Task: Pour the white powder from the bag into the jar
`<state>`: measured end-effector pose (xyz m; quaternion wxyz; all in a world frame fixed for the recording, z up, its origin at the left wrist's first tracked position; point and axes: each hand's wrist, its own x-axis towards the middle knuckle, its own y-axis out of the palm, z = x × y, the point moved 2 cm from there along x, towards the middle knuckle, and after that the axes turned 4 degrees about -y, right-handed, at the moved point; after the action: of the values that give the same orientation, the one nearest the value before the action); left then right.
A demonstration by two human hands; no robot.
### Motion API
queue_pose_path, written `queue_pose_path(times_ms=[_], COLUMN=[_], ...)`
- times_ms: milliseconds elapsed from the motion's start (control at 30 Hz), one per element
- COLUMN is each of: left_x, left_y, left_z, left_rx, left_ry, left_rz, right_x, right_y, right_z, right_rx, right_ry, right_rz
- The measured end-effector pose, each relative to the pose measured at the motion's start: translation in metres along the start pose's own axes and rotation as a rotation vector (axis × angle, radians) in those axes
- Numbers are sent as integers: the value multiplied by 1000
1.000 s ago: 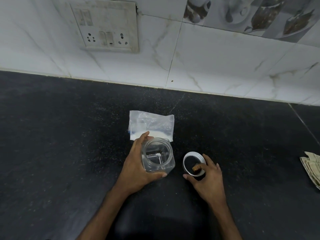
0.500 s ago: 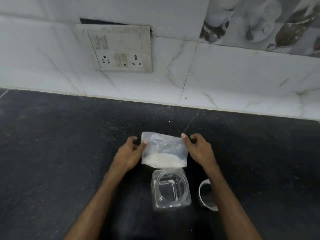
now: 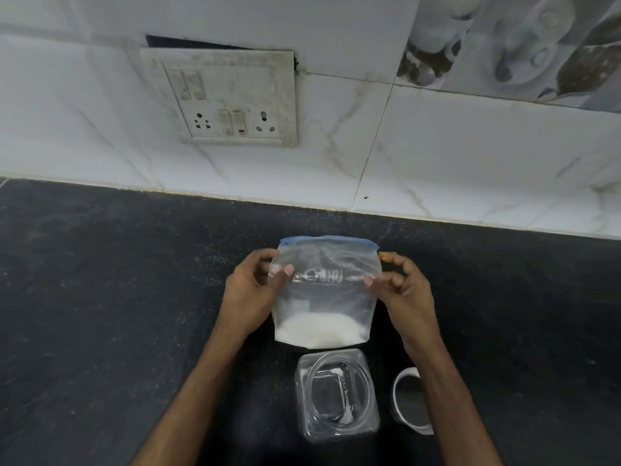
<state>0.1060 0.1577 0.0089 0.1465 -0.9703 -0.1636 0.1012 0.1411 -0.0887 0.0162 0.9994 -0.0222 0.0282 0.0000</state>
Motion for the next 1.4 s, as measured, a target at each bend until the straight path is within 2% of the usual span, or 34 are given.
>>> queue_pose_path(times_ms=[100,167,300,400,500,567,600,700,833,1133,1400], left_x=[-6,-8,-15,-24,-31,-35,-38,-46,-50,-56,-60], left_y=[-2,-4,-6,-6,-2,1,3,3,-8,-35,-62], left_z=[-12,-20,-37,-48,-61,-73,-79,-100,-116,-124,-120], left_rx=[-291,-381,-485,-453,-409,-370,-347,-301,-294,-311,-376], left_ry=[27,80,141,210,264,295,319,425,508,530,481], left_rz=[15,-11,-6,11,48,75,89,114,35,-85,-126], right_x=[-12,-20,-33,-41,-46,-48,-46,-37,-28,-29,-25], right_y=[-2,-4,-12,-19,-14,1,11,36,40,41,-15], right_z=[10,16,31,53,98,133,146,165,166,162,136], right_rx=[86,95,41,-53,-304,-458,-504,-583,-479,-475,-455], right_ry=[-51,-72,-118,-197,-476,-711,-763,-665,-563,-561,-429], right_rz=[34,62,106,31,-79,-22,58,301,405,420,339])
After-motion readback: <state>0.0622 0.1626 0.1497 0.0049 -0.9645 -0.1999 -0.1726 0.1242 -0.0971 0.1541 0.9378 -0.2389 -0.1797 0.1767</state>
